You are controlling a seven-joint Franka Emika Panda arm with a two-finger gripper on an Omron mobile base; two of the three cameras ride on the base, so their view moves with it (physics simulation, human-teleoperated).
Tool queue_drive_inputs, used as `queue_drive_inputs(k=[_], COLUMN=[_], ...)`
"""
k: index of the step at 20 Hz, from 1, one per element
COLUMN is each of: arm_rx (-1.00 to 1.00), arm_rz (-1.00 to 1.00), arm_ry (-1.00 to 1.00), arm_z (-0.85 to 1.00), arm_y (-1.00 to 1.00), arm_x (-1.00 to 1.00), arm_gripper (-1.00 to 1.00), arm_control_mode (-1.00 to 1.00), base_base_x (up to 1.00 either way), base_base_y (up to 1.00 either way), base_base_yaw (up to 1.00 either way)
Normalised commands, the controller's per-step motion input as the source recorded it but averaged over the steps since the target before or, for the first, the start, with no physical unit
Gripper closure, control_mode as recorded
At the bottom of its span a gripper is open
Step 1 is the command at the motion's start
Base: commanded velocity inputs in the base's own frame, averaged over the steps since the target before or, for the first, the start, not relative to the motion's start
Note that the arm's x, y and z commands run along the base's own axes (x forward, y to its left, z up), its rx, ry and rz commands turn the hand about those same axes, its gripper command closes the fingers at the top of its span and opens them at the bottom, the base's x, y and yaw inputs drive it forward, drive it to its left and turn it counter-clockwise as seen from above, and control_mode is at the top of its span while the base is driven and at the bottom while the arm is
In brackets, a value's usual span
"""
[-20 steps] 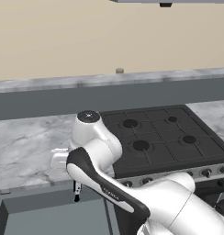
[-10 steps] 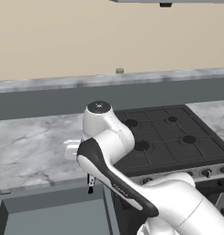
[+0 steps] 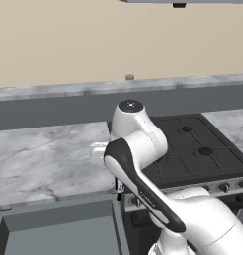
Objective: Take the tongs from the drawer on the left and place them on the dining counter next to the tray containing the kebab skewer.
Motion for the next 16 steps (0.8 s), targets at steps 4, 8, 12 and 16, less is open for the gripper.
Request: queue_drive_inputs(k=[4, 8, 12, 16], arm_rx=[0.00, 0.09, 0.12, 0.01], arm_rz=[0.00, 0.00, -0.04, -0.03], arm_ry=[0.00, 0.01, 0.00, 0.00], arm_z=[0.16, 0.28, 0.31, 0.30], arm_y=[-0.49, -0.55, -0.45, -0.39], arm_x=[0.24, 0.12, 0.01, 0.09], arm_gripper=[1.00, 1.00, 1.00, 1.00], arm_control_mode=[-1.00, -1.00, -1.00, -1.00], base_base_x=[0.00, 0.00, 0.00, 0.00], base_base_y=[0.00, 0.00, 0.00, 0.00], base_base_yaw=[0.00, 0.00, 0.00, 0.00])
